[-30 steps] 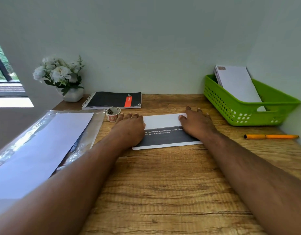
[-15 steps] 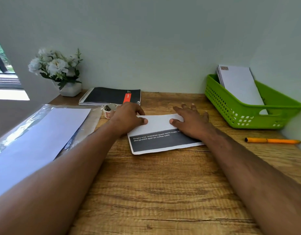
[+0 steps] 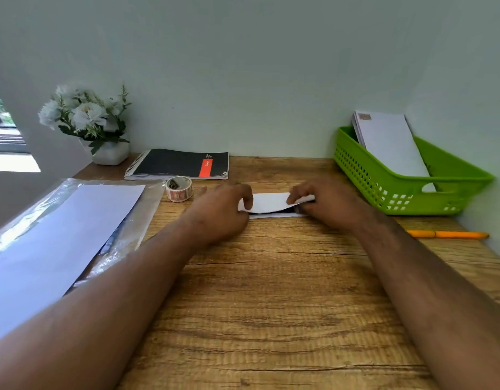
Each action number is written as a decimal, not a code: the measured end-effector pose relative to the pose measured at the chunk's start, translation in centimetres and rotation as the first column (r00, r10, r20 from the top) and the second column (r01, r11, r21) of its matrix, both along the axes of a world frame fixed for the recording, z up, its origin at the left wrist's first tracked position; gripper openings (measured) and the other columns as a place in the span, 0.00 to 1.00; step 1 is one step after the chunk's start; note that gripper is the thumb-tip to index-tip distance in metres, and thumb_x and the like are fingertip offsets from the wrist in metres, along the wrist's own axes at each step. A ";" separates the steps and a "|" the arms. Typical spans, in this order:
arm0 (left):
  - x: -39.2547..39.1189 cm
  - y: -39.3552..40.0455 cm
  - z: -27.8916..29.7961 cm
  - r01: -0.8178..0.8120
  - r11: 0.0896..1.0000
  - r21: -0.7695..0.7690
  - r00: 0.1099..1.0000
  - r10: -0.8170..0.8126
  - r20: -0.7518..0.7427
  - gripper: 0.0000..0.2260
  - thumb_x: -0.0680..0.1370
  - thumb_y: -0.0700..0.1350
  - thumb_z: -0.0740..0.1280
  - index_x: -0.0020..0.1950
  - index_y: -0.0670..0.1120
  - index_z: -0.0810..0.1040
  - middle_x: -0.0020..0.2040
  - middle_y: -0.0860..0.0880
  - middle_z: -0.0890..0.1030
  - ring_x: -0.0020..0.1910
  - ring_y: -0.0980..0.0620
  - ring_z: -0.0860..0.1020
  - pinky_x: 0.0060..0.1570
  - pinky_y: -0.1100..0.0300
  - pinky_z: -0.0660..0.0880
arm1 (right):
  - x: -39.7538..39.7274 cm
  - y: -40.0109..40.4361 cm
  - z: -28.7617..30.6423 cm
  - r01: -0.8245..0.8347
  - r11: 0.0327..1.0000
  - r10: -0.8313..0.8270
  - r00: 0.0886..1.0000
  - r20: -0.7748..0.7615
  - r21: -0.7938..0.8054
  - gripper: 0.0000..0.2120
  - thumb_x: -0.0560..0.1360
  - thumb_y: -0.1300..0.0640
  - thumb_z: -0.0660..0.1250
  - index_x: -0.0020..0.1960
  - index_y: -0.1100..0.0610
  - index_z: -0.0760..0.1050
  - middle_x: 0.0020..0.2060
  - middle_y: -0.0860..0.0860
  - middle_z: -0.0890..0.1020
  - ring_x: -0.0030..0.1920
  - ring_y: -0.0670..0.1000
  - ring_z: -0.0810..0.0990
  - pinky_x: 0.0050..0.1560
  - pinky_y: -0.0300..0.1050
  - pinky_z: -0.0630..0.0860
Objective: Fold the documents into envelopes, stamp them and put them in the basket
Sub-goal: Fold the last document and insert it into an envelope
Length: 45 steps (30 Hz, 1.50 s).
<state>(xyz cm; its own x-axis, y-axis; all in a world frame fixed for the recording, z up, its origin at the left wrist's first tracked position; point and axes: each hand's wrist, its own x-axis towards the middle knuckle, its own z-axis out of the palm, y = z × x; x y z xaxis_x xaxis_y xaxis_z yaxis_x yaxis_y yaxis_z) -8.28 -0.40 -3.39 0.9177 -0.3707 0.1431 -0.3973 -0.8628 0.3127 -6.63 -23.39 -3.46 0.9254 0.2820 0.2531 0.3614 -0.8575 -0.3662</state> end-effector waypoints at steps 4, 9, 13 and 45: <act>-0.3 -1.2 0.0 -0.016 0.999 -0.042 0.998 0.013 -0.064 0.11 0.79 0.51 0.61 0.61 0.53 0.74 0.69 0.50 0.72 0.67 0.50 0.69 0.72 0.44 0.62 | -0.5 0.2 0.6 0.010 1.000 -0.016 0.978 -0.207 -0.030 0.15 0.73 0.56 0.68 0.58 0.45 0.80 0.63 0.43 0.77 0.63 0.44 0.73 0.60 0.36 0.65; 1.0 -2.3 -1.6 0.024 0.986 0.164 0.990 0.000 -0.144 0.25 0.83 0.56 0.50 0.79 0.51 0.52 0.80 0.50 0.52 0.78 0.49 0.49 0.75 0.47 0.47 | -1.1 1.4 0.6 0.074 0.996 -0.080 0.986 -0.147 -0.048 0.12 0.76 0.51 0.65 0.58 0.47 0.80 0.63 0.45 0.78 0.62 0.46 0.73 0.58 0.40 0.67; 1.5 -2.4 -2.1 0.006 0.981 0.193 0.990 0.021 -0.137 0.26 0.83 0.56 0.48 0.79 0.50 0.49 0.80 0.50 0.51 0.78 0.49 0.49 0.75 0.47 0.47 | -1.1 4.5 -0.5 0.108 0.993 -0.108 0.994 0.001 -0.049 0.19 0.81 0.53 0.57 0.71 0.51 0.69 0.69 0.51 0.72 0.68 0.52 0.71 0.65 0.44 0.66; 2.3 -7.9 -1.3 0.024 0.988 0.150 0.992 -0.005 -0.124 0.23 0.82 0.46 0.52 0.77 0.42 0.58 0.77 0.43 0.60 0.76 0.45 0.58 0.74 0.43 0.53 | -0.3 1.7 -1.5 0.368 0.829 -0.433 0.899 -0.067 -0.421 0.26 0.82 0.47 0.47 0.77 0.55 0.53 0.74 0.55 0.65 0.77 0.55 0.52 0.71 0.70 0.46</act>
<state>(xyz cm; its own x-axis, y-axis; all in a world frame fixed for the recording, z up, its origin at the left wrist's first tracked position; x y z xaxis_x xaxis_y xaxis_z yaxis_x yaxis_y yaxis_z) -5.98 -8.32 -4.65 0.9191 -0.3930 -0.0293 -0.3767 -0.8981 0.2269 -6.88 -21.73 -5.00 0.9958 -0.0778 0.0484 -0.0782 -0.9969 0.0059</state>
